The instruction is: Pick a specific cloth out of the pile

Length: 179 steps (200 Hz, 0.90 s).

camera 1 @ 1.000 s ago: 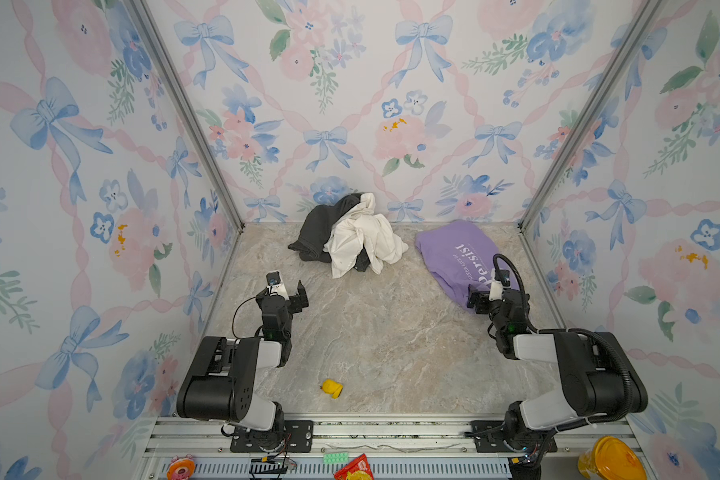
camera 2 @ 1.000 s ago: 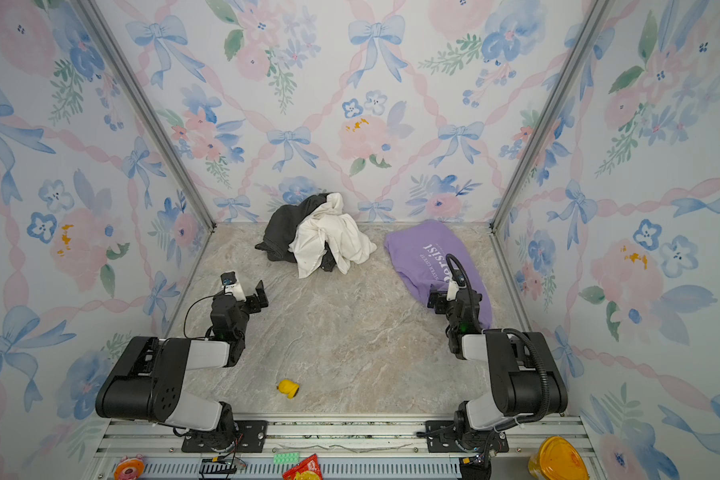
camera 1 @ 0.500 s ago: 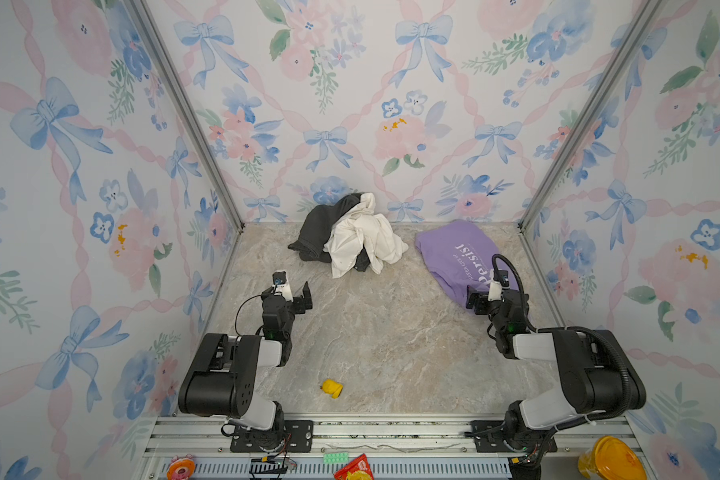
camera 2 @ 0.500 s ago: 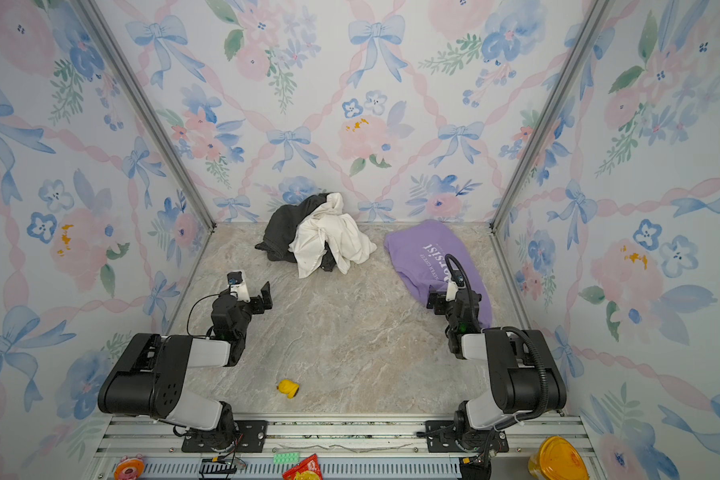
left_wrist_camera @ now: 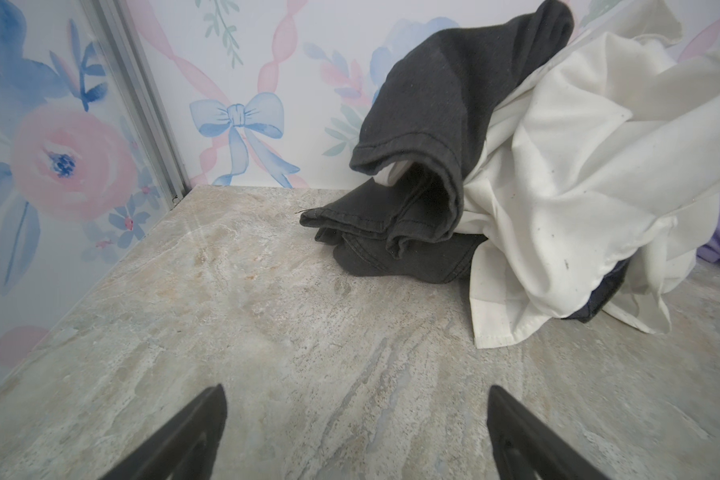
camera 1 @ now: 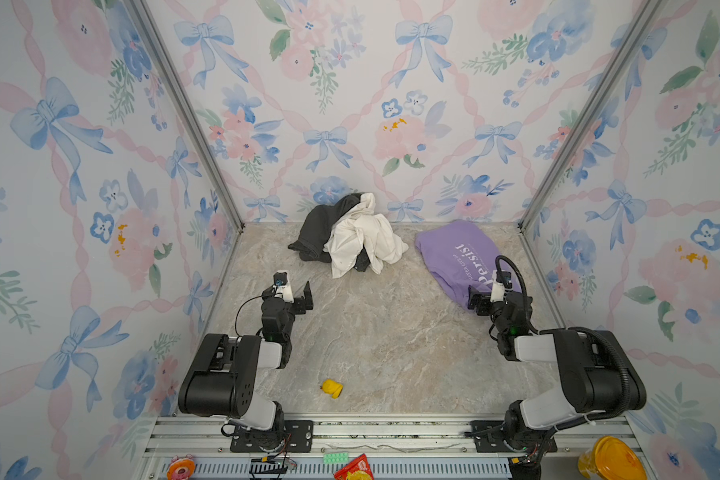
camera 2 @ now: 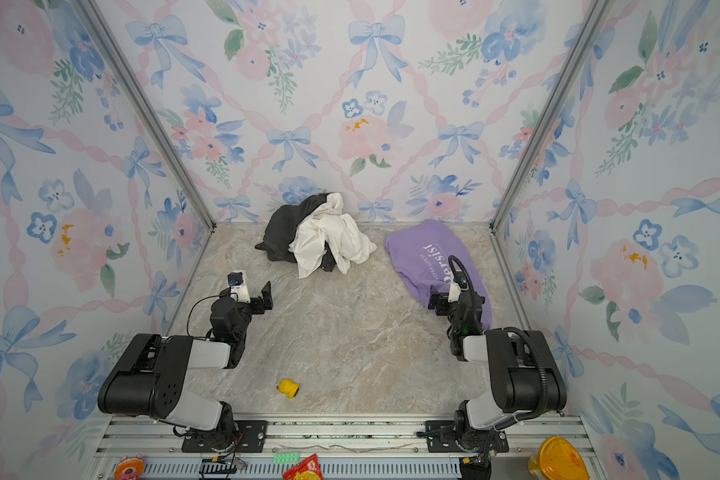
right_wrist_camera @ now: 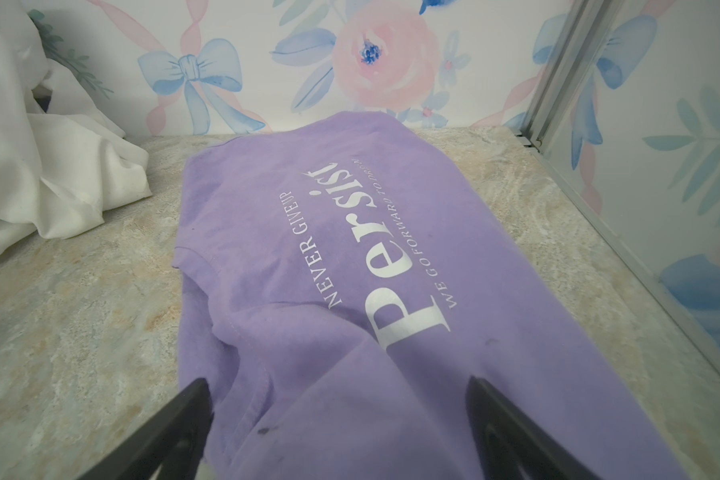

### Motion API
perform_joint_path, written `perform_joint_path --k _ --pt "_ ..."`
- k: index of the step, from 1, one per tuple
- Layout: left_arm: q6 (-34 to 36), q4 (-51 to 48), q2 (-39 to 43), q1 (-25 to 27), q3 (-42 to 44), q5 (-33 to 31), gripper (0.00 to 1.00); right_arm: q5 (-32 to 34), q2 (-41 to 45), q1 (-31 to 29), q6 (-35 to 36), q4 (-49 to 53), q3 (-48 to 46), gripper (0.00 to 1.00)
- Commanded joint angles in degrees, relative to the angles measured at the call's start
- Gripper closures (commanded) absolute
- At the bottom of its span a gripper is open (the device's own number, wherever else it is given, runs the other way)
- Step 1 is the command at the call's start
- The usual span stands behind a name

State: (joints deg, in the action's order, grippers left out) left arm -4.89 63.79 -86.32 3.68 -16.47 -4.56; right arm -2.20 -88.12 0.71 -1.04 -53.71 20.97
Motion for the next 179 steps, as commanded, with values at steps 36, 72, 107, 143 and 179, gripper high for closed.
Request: perform_joint_path --k 36,72,107,143,179 --pt "0.69 13.67 -2.66 0.69 5.71 -3.14 0.02 -3.05 -0.74 0.64 -0.27 -0.91 0.28 0.03" --pt "1.01 13.69 -2.81 1.14 5.57 -4.15 0.02 -2.97 -0.74 0.31 0.16 0.19 0.82 0.03" --pt "1.76 13.71 -2.69 2.33 5.64 -6.17 0.02 -2.75 -0.74 0.18 0.29 0.51 1.0 0.03" --pt "2.51 13.64 -2.79 3.26 5.57 -7.61 0.02 -2.03 -0.74 -0.18 0.42 0.87 1.18 0.03" --pt "2.5 13.69 -2.8 3.2 5.61 -7.66 0.02 -1.76 -0.72 -0.35 0.52 0.98 1.26 0.03"
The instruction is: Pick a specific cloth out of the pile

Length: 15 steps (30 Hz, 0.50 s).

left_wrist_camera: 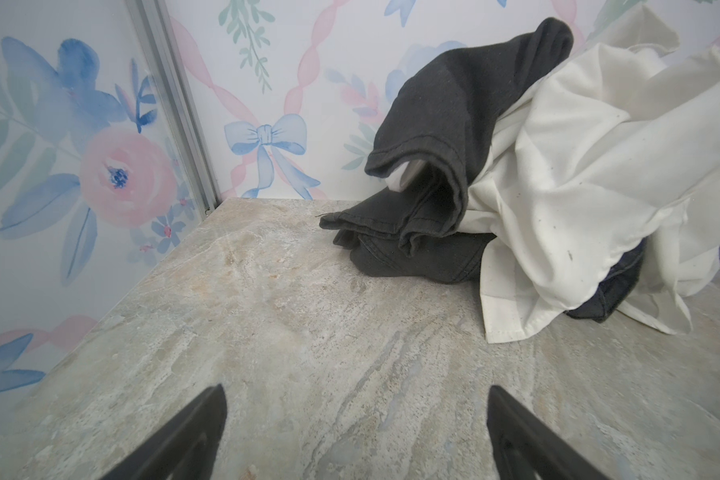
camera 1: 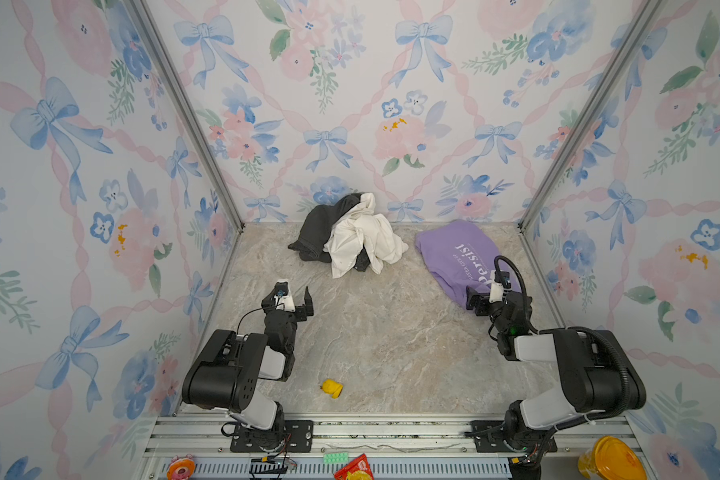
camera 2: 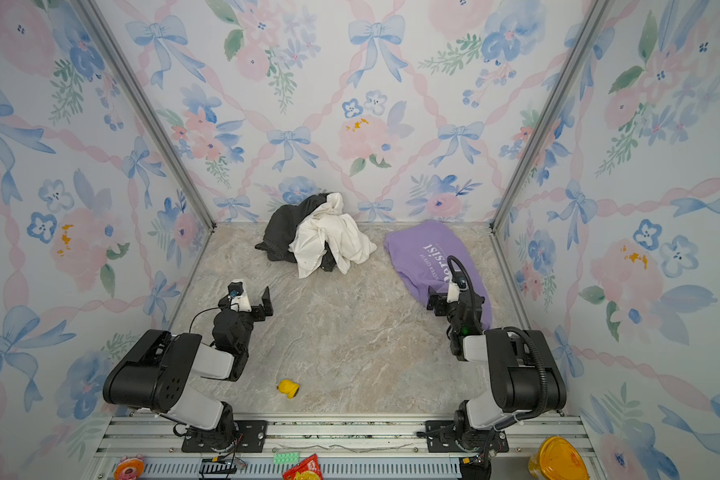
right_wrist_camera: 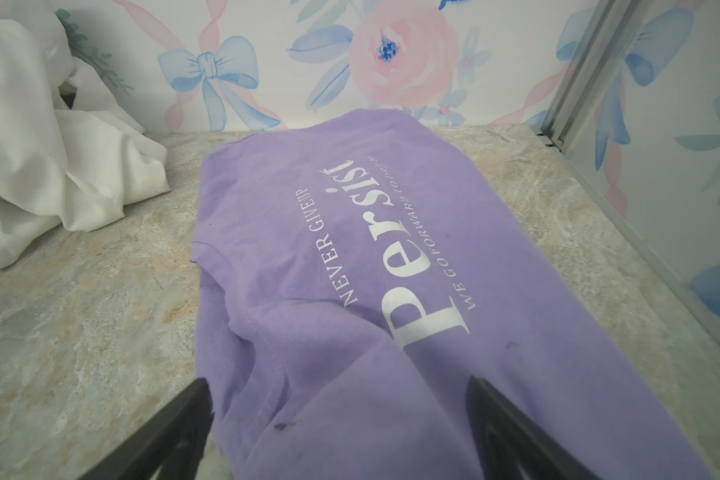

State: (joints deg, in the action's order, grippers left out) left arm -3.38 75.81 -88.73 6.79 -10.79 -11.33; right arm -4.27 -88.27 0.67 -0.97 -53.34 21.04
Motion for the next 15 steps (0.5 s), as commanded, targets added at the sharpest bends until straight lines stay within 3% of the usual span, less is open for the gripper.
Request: perform_joint_path --k 1,15 --pt "0.96 1.64 -0.39 0.13 -0.09 -0.88 0.02 0.36 -0.58 -0.26 0.46 0.61 1.2 0.03" --pt "0.34 1.45 -0.43 -0.89 -0.24 0.61 0.02 0.32 -0.52 -0.3 0.45 0.61 1.2 0.03"
